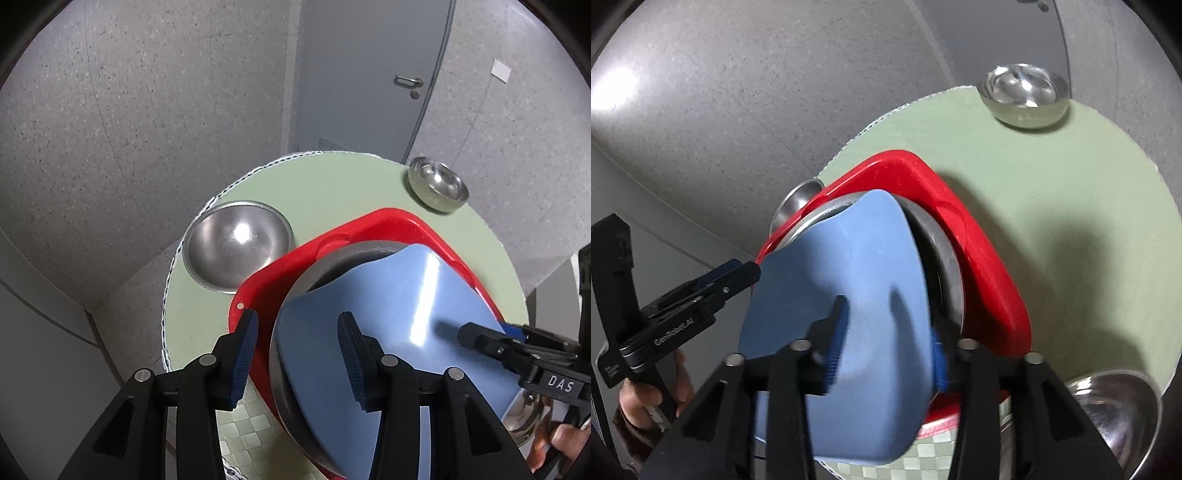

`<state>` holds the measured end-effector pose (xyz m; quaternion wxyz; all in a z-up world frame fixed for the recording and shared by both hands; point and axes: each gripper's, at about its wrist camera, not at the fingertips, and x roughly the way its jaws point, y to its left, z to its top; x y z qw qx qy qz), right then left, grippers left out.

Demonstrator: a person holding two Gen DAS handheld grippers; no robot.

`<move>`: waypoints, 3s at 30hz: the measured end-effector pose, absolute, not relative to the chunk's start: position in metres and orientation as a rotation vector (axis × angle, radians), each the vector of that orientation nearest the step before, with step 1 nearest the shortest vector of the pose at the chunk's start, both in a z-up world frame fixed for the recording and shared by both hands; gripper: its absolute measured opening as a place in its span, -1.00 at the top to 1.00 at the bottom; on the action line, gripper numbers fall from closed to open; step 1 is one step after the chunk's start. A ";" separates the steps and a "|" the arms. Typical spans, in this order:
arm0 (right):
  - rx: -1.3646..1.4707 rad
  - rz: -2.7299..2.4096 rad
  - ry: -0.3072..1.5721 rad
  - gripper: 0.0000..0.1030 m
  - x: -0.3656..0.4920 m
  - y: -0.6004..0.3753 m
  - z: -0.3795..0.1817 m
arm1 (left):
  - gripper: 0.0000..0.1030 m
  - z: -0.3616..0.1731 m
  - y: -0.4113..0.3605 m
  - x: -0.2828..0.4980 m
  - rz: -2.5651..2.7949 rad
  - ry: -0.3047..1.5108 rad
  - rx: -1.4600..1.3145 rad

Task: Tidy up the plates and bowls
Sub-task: 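Lower the blue plate with both grippers onto the bowl in the red basin, then open both grippers and pull back from the blue plate, then close both grippers on the rim of the medium steel bowl, then carry the medium steel bowl with both grippers beside the red basin and release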

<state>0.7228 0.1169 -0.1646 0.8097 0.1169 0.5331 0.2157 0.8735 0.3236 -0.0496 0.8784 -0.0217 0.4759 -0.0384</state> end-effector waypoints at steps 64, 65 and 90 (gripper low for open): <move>0.440 0.497 1.026 0.52 0.888 -0.064 -0.136 | 0.67 -0.062 0.106 1.067 -0.244 1.045 -0.096; 0.436 0.492 1.015 0.52 0.878 -0.064 -0.129 | 0.67 -0.055 0.107 1.047 -0.257 1.018 -0.085; 0.362 0.298 1.040 0.52 0.622 -0.043 -0.170 | 0.64 -0.081 0.096 0.771 -0.323 1.027 0.072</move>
